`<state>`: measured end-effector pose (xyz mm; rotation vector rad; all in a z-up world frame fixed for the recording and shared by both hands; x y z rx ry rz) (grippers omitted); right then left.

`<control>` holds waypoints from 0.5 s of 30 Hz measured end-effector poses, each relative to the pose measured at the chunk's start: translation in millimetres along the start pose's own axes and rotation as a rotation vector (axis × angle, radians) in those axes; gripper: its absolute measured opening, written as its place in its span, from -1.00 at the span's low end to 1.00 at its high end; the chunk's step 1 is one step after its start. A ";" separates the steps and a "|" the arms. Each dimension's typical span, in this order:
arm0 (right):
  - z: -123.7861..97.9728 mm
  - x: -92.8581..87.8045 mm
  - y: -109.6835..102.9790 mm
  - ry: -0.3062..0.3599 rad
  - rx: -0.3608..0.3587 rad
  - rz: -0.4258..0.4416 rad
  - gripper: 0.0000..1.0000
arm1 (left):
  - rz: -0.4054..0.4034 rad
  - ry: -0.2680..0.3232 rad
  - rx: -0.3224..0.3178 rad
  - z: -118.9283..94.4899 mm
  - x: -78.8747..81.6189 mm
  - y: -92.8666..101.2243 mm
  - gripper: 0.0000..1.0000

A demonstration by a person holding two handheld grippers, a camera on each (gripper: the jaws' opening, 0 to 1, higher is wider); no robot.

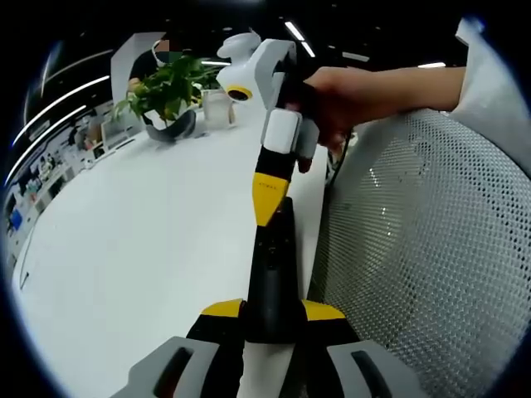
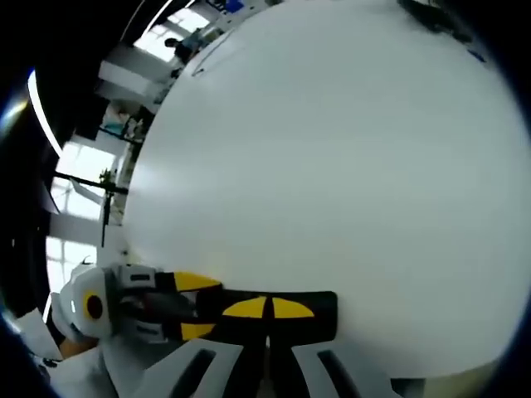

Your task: Press the specified remote control buttons in sequence, fully releasing each button before pressing the next.

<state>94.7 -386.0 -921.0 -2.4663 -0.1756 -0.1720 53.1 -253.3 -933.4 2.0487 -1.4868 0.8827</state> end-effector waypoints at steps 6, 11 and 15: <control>-0.6 -1.5 -4.7 0.003 -0.019 -0.034 -1.00 | 0.000 -0.001 0.001 -0.2 0.4 -0.3 -0.51; -0.9 -4.9 -10.5 -0.022 -0.040 -0.074 -1.00 | 0.001 -0.004 0.002 -0.4 0.3 -0.3 -0.51; -2.0 -8.4 -15.0 -0.033 -0.040 -0.092 -1.00 | -0.002 -0.006 0.006 -0.4 0.3 -0.6 -0.49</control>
Point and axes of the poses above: the point that each gripper's makers call its tool centre point, and the gripper's own axes: z roughly forward along the fingers, y roughly to its right, x roughly out of its top, the point moved 6 cm from there along -z, roughly backward along the fingers, and after that the axes turned 1 degree about x, right-handed, at the moved point
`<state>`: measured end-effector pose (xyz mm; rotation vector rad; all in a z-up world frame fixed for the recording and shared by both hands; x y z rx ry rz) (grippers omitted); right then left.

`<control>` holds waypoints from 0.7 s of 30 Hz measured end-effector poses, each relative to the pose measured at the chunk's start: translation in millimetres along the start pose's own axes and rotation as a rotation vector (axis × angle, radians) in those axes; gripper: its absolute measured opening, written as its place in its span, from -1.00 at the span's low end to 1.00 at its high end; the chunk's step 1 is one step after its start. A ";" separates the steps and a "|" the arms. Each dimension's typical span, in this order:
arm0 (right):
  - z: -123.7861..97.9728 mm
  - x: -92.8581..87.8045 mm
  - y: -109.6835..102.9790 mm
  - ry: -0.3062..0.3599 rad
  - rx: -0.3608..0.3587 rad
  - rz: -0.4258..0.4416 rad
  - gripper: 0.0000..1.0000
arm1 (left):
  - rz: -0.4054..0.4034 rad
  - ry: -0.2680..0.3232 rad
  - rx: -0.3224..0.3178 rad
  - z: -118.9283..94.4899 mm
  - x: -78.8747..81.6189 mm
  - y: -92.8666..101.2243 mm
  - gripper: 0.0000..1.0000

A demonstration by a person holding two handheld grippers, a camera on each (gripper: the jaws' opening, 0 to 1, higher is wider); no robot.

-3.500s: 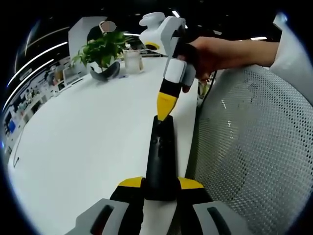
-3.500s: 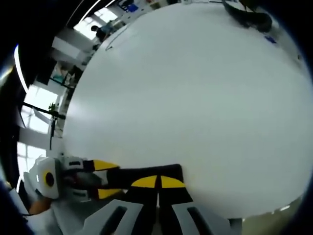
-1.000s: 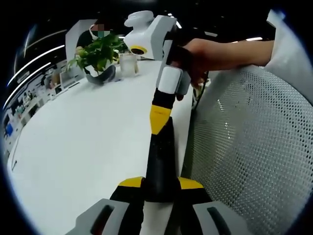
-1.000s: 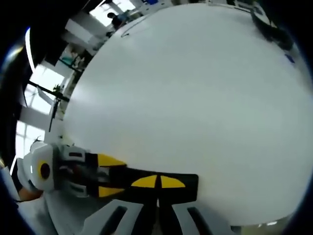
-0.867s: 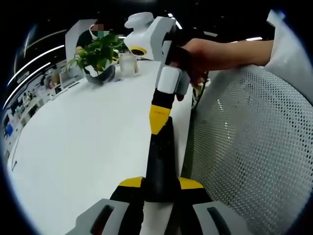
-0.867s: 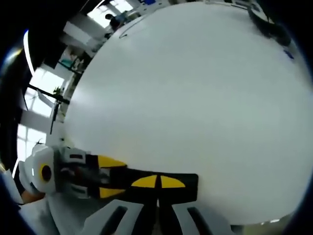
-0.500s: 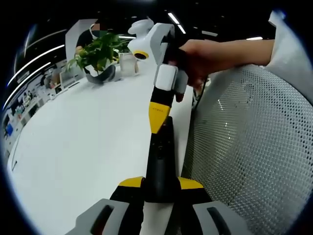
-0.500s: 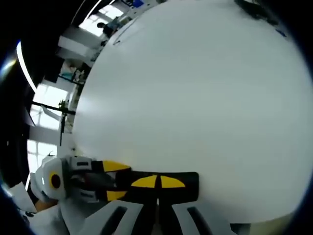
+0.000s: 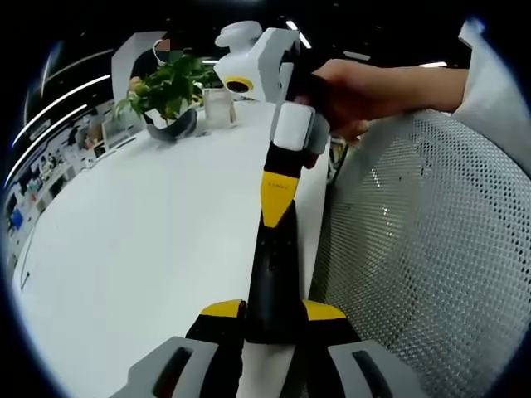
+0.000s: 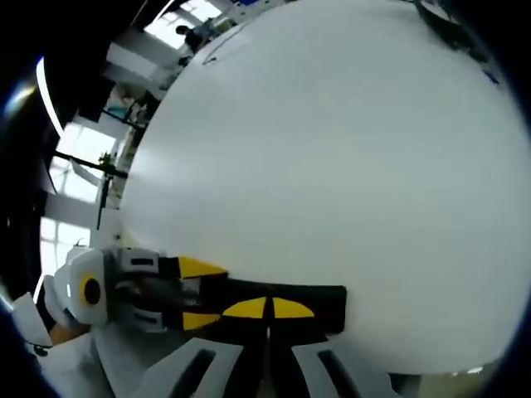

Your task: Press the specified remote control buttons in sequence, fully releasing each button before pressing the next.

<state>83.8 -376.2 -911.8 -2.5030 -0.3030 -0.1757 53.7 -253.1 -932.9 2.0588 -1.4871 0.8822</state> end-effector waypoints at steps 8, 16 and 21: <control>5.2 -6.3 0.2 -0.047 -0.045 -0.070 -1.00 | -0.006 0.003 0.002 0.1 0.0 0.0 -0.49; 3.8 -5.3 5.7 -0.038 -0.013 -0.003 -1.00 | -0.004 0.011 0.000 0.7 -0.2 0.2 -0.50; 3.9 -4.8 7.6 -0.035 0.000 0.046 -1.00 | -0.004 0.014 0.000 0.9 0.0 0.6 -0.50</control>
Point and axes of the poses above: the point that each gripper's makers call its tool centre point, and the gripper's own axes: z roughly forward along the fingers, y roughly to its right, x roughly out of its top, the point moved 6 cm from there along -z, roughly backward along the fingers, and after that the axes turned 1 degree about x, right-handed, at the moved point
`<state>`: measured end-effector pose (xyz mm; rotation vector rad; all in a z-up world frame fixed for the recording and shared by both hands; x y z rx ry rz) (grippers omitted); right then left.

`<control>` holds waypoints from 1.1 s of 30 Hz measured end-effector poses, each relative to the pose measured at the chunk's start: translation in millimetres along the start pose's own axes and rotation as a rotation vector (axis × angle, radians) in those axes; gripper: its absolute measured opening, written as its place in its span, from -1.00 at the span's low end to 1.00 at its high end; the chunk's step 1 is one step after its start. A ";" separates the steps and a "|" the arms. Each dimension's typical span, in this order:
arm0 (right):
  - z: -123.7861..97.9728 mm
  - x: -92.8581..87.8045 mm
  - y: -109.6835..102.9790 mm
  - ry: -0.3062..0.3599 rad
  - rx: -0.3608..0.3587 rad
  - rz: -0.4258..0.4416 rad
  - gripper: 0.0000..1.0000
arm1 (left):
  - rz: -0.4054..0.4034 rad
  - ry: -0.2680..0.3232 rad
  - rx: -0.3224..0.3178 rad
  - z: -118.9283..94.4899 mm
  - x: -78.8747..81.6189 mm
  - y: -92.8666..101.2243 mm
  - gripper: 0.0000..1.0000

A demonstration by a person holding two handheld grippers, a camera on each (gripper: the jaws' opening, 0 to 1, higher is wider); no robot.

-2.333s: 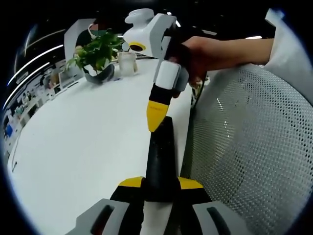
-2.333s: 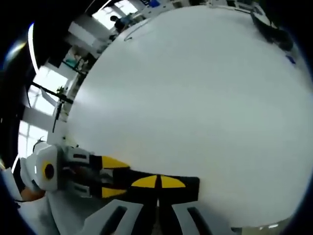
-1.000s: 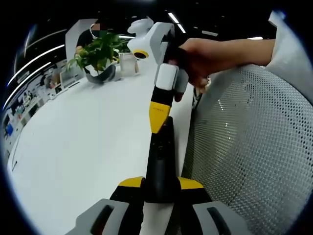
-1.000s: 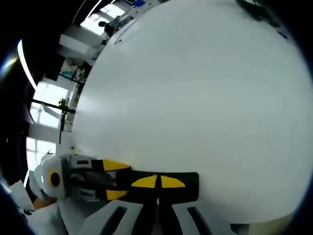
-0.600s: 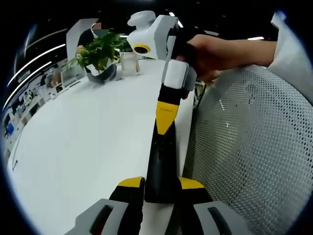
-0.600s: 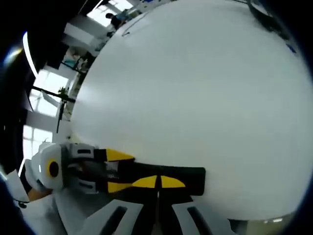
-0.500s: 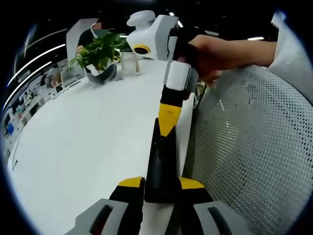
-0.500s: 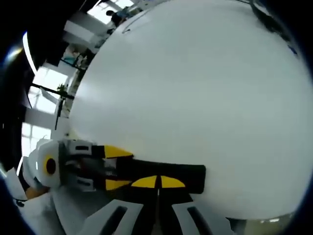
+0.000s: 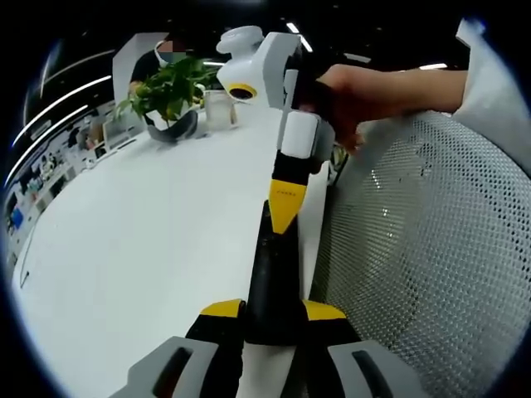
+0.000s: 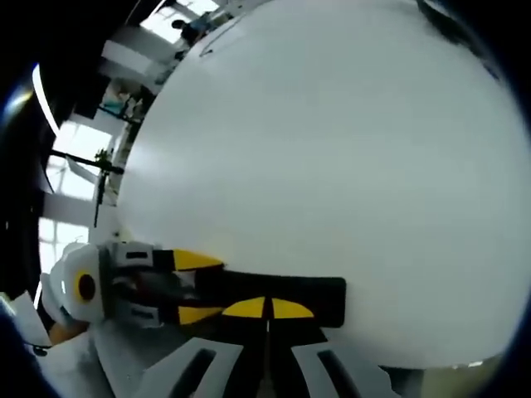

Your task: Press the specified remote control buttons in sequence, fully releasing each button before pressing the next.

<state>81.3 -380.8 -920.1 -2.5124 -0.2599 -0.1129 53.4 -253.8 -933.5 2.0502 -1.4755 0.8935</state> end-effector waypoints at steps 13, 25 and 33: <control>-0.3 0.3 1.3 0.007 0.051 0.047 -1.00 | 0.010 -0.005 -0.007 -0.4 0.4 -0.6 -0.52; -1.3 -0.2 -4.9 -0.009 0.010 -0.044 -1.00 | 0.010 -0.010 -0.007 -0.5 1.0 -1.0 -0.52; -2.9 -3.4 -4.5 -0.027 -0.039 -0.068 -1.00 | 0.014 -0.008 -0.008 -0.7 1.1 -0.8 -0.52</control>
Point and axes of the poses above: the point that each gripper's makers call its tool centre point, and the gripper's own axes: z roughly forward along the fingers, y roughly to its right, x roughly out of its top, the point moved 6 cm from there along -z, roughly backward along the fingers, and after that the axes turned 1 degree about x, right-handed, at the moved point
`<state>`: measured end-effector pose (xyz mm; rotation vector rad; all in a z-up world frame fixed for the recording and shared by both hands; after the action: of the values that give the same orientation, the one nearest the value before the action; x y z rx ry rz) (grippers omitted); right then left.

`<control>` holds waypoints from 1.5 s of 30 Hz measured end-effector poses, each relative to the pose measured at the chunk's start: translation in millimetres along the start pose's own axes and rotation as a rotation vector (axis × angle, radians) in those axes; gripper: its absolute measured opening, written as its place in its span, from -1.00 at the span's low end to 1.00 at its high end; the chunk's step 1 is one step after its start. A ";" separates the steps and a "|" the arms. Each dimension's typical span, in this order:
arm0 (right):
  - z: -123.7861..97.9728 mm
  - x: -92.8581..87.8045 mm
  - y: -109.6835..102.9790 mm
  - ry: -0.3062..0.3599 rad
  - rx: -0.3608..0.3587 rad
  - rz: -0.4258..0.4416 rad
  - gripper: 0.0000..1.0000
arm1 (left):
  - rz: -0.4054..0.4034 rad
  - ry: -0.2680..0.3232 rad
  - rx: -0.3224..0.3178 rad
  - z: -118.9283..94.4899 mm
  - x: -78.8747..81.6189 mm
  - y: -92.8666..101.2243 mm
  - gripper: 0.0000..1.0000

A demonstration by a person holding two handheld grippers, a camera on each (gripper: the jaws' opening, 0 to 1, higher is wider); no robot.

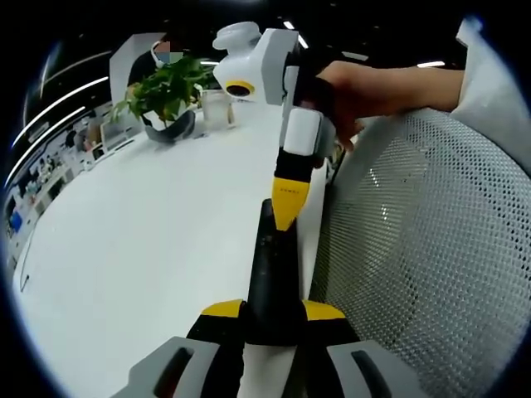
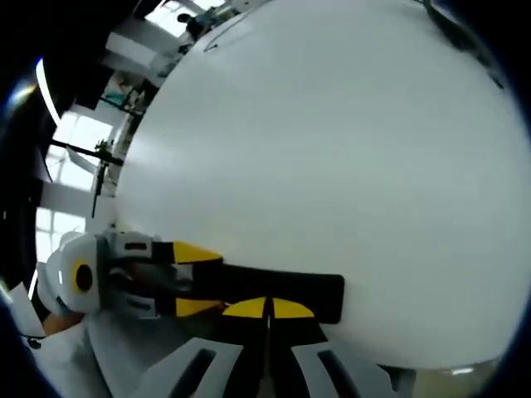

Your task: Press the specified remote control buttons in sequence, fully releasing each button before pressing the next.

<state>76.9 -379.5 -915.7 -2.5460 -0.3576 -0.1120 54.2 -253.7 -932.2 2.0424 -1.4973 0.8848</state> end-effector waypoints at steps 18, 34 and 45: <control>-3.9 -5.9 5.0 -0.016 -0.055 -0.009 -1.00 | 0.001 0.009 -0.002 -0.5 -0.3 1.0 -0.51; -2.1 -7.2 2.9 -0.001 -0.087 -0.012 -1.00 | -0.001 0.012 -0.005 0.2 -0.5 1.0 -0.50; -2.5 -7.0 0.3 0.023 -0.140 -0.094 -1.00 | 0.003 0.005 -0.003 0.0 0.4 0.7 -0.50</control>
<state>70.2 -382.6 -914.8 -2.6628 -0.4762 -0.2083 53.6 -254.2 -931.9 2.0354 -1.4983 0.8873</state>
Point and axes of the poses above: the point that each gripper's makers call its tool centre point, and the gripper's own axes: z roughly forward along the fingers, y roughly to its right, x roughly out of its top, the point moved 6 cm from there along -z, roughly backward along the fingers, and after that the axes turned 1 degree about x, right-handed, at the moved point
